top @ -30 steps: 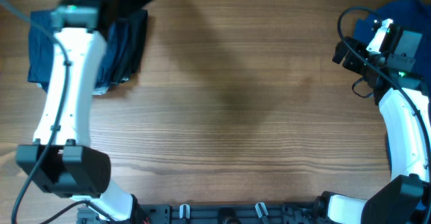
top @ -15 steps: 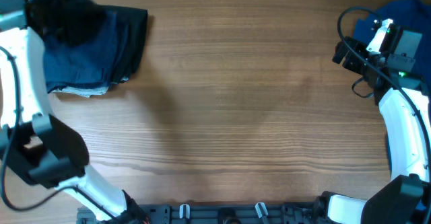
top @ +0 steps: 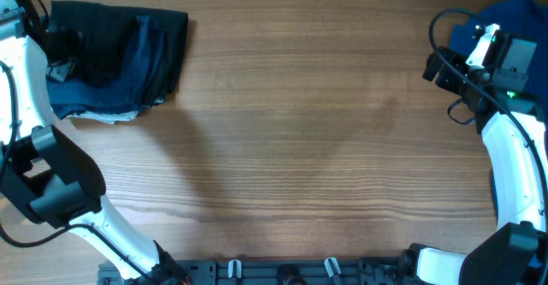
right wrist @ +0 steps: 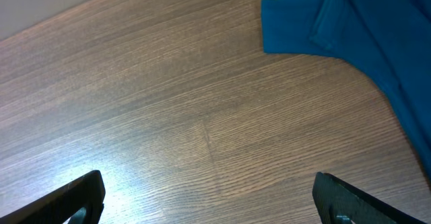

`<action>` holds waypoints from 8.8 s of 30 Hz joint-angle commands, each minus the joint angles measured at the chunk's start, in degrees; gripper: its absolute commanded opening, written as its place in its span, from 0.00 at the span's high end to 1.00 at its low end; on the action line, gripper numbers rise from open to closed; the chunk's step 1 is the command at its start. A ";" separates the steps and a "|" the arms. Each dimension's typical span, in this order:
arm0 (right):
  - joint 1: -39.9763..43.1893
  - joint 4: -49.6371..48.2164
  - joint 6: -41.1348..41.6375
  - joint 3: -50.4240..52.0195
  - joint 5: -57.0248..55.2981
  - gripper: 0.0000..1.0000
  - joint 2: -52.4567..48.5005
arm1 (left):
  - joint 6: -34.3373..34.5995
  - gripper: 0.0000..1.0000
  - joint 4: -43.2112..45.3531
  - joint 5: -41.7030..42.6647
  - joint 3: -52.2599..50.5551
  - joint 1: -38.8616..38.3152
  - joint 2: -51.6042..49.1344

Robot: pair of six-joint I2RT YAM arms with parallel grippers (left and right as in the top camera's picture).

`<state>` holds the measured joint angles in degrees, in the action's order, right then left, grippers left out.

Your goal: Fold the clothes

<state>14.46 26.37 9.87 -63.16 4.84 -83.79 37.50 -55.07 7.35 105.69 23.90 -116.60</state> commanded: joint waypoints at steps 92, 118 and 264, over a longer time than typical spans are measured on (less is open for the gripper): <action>0.02 0.04 0.66 -0.15 -1.03 0.00 -0.79 | -18.51 0.96 19.15 23.45 -16.79 0.20 11.93; 0.02 0.07 0.66 -0.15 -1.03 0.00 -0.79 | -9.77 0.96 27.82 5.49 -16.74 9.38 2.16; -17.00 -27.34 4.24 62.86 -10.56 0.00 83.36 | -3.58 0.00 22.60 8.20 -16.76 -3.32 26.80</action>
<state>-2.83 -0.82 15.11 -0.36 -5.02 -0.89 33.95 -32.62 15.27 89.06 20.73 -89.86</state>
